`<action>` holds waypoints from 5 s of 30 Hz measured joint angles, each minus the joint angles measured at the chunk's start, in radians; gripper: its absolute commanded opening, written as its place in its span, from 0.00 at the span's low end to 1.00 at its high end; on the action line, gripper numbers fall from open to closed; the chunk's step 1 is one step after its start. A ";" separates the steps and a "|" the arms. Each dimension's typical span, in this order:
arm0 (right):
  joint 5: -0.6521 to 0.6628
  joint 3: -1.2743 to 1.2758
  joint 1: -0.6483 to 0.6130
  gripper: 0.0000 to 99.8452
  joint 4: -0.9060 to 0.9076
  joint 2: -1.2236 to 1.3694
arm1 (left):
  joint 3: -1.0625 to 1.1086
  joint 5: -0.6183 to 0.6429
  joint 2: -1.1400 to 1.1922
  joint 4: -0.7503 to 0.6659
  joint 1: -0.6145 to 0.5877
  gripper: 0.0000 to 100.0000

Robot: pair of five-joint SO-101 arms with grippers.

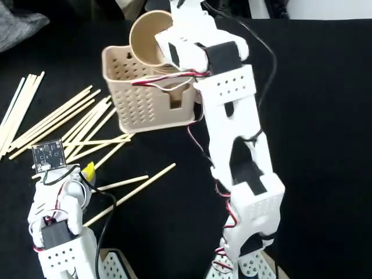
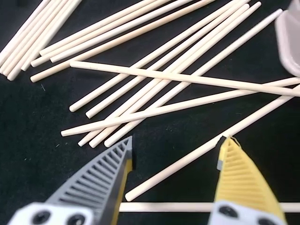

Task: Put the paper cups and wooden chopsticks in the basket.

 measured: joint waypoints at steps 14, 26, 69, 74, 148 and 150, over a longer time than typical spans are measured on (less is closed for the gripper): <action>0.000 -0.367 0.002 0.11 0.186 0.002 | 0.000 0.000 0.000 0.000 0.000 0.29; 0.000 -0.354 0.021 0.04 0.207 0.063 | 0.000 0.000 0.000 0.000 0.000 0.29; 0.637 0.779 0.396 0.26 -0.358 0.078 | 0.000 0.000 0.000 0.000 0.000 0.29; 0.588 0.861 0.368 0.17 -0.470 -0.005 | 0.000 0.000 0.000 0.000 0.000 0.29; 0.620 1.109 0.325 0.01 -0.669 -0.224 | 0.000 0.000 0.000 0.000 0.006 0.29; 0.620 1.138 0.324 0.01 -0.609 -0.315 | 0.000 0.000 0.000 0.000 0.006 0.29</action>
